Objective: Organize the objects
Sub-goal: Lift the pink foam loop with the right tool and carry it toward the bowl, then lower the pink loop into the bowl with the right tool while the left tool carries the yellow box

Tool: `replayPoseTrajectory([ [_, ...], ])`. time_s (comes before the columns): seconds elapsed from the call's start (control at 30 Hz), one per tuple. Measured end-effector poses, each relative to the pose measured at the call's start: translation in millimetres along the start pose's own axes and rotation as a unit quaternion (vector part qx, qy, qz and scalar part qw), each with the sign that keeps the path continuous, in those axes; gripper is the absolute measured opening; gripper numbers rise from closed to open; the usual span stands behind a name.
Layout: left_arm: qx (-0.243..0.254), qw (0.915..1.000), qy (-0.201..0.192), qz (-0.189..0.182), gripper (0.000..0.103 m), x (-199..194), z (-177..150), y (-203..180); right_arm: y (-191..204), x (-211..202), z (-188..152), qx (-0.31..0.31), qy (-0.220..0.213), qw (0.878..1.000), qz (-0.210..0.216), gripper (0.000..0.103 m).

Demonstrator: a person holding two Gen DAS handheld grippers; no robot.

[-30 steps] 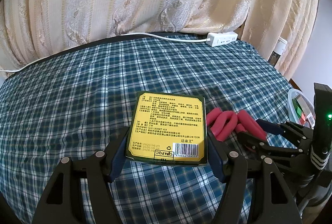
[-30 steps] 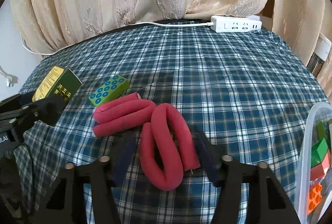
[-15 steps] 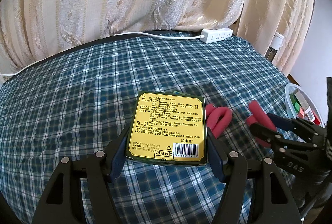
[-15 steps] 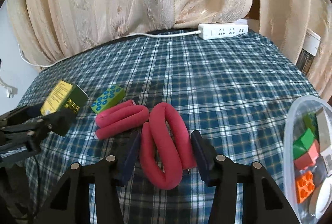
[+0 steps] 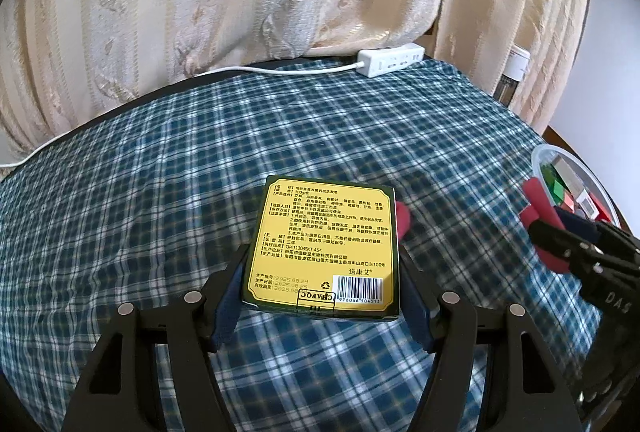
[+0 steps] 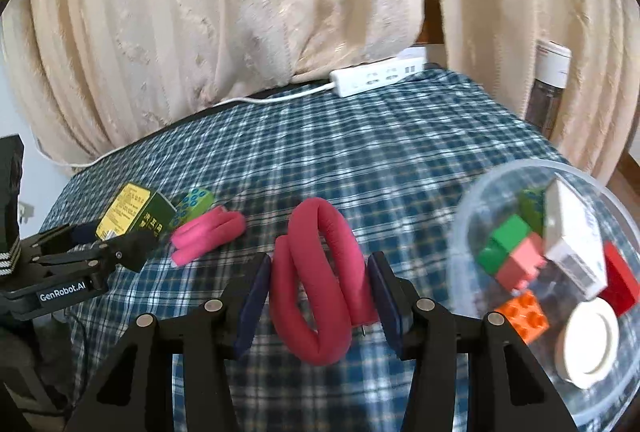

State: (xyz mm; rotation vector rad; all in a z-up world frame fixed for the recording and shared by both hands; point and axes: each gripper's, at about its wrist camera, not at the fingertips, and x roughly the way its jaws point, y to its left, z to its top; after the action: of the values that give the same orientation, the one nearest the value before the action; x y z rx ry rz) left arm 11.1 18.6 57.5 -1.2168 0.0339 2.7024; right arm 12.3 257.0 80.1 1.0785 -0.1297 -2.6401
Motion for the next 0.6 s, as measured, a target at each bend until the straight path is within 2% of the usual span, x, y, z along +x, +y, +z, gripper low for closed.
replayPoseTrajectory([
  [0.3, 0.03, 0.9995, 0.003, -0.011, 0.068, 0.9, 5.0, -33.7, -46.9, -28.1, -4.3, 0.056, -0.035, 0.997, -0.026, 0.053],
  [0.6, 0.061, 0.9977, 0.006, -0.028, 0.068, 3.6, 10.0, -72.0, -98.5, -50.4, -13.2, 0.12, -0.064, 0.989, -0.064, 0.053],
])
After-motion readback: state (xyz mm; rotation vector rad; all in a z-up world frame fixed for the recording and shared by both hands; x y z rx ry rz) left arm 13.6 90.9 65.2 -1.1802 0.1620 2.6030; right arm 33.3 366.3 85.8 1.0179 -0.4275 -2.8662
